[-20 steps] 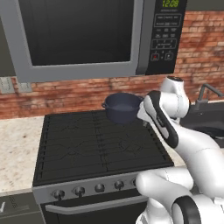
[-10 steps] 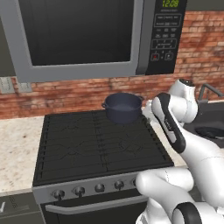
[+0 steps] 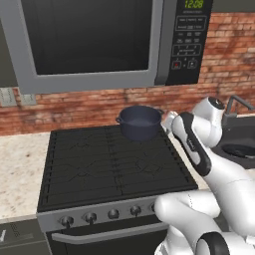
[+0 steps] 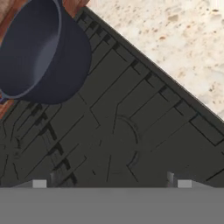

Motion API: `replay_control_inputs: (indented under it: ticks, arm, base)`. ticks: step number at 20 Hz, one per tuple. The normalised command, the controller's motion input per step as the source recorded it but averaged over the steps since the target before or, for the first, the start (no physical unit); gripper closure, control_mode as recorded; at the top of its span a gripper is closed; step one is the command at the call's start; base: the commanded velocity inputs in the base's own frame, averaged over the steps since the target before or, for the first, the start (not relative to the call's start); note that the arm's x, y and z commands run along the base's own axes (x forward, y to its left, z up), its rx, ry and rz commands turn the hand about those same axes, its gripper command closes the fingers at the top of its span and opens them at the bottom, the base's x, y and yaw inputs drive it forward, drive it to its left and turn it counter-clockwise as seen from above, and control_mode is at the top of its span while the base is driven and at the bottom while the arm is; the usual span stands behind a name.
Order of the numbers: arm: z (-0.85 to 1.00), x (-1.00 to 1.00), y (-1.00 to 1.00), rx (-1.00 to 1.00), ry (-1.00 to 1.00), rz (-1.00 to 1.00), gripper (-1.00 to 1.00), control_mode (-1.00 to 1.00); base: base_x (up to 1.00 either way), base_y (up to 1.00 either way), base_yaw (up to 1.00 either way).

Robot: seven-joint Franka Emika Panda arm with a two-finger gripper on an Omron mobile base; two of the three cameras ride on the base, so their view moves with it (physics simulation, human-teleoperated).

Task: Move the pot and pan from the stove into the sink.

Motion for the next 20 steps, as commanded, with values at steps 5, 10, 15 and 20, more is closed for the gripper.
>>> replay_control_inputs:
  ticks: [5, 10, 15, 20]
  arm:
    - [0.00, 0.48, 0.00, 0.04, -0.12, -0.04, -1.00, -1.00]
    - [0.00, 0.42, 0.00, 0.02, -0.05, -0.01, -1.00, -1.00]
    - [0.00, 0.36, 0.00, 0.00, 0.00, 0.00, -1.00, -1.00]
    - [0.00, 0.47, 0.03, 0.00, 0.00, 0.00, -1.00, -1.00]
  base:
    - [0.00, 0.00, 0.00]
    - [0.00, 0.00, 0.00]
    - [0.00, 0.00, 0.00]
    - [0.00, 0.00, 0.00]
